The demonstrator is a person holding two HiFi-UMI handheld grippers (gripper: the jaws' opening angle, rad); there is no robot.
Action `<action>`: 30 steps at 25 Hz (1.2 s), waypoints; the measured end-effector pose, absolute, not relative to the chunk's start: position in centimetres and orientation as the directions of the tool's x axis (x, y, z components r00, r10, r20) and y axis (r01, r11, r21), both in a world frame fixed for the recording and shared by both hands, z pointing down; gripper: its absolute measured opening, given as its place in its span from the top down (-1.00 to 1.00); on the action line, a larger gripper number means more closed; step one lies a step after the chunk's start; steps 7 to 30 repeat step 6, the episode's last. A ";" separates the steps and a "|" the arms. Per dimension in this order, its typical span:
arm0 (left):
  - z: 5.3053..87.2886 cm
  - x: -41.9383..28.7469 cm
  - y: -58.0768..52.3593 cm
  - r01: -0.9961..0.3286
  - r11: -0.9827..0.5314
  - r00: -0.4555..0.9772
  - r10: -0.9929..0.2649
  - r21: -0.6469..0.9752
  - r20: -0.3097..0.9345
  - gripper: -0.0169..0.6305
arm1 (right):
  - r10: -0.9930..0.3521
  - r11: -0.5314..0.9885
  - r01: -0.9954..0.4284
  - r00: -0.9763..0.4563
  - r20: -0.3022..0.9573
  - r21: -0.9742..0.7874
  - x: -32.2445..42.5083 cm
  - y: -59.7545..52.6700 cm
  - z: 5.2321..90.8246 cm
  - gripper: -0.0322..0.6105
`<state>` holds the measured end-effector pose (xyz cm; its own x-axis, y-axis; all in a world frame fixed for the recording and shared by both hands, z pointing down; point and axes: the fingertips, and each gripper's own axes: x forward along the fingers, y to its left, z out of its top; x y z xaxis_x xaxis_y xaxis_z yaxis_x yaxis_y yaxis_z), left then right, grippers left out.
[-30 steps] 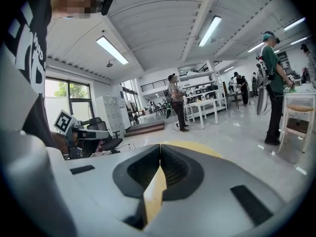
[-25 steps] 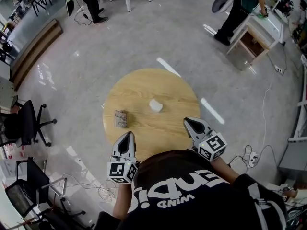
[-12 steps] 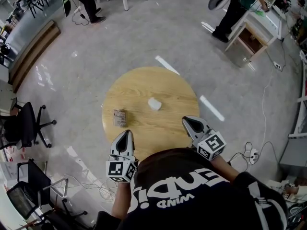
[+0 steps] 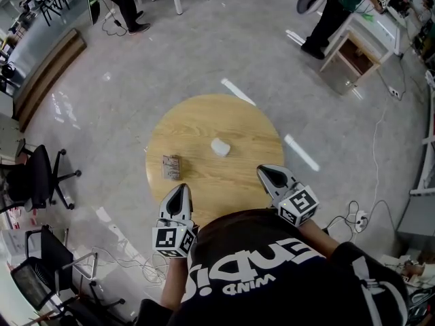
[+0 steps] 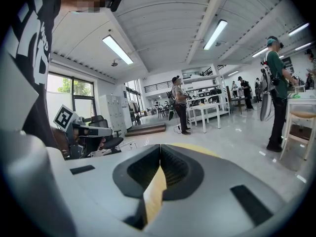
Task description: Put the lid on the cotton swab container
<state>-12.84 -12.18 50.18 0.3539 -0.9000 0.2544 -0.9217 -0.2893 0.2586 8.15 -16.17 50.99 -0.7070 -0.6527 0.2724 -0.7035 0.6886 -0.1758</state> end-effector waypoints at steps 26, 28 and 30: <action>50.4 -13.8 -12.4 -0.926 -0.247 0.321 -0.913 0.287 0.252 0.91 | -0.651 0.693 -0.701 -0.709 0.271 -0.170 7.9 -16.3 51.3 0.89; 50.4 -13.8 -12.4 -0.926 -0.247 0.321 -0.913 0.287 0.252 0.91 | -0.651 0.693 -0.701 -0.709 0.271 -0.170 7.9 -16.3 51.3 0.89; 50.4 -13.8 -12.4 -0.926 -0.247 0.321 -0.913 0.287 0.252 0.91 | -0.651 0.693 -0.701 -0.709 0.271 -0.170 7.9 -16.3 51.3 0.89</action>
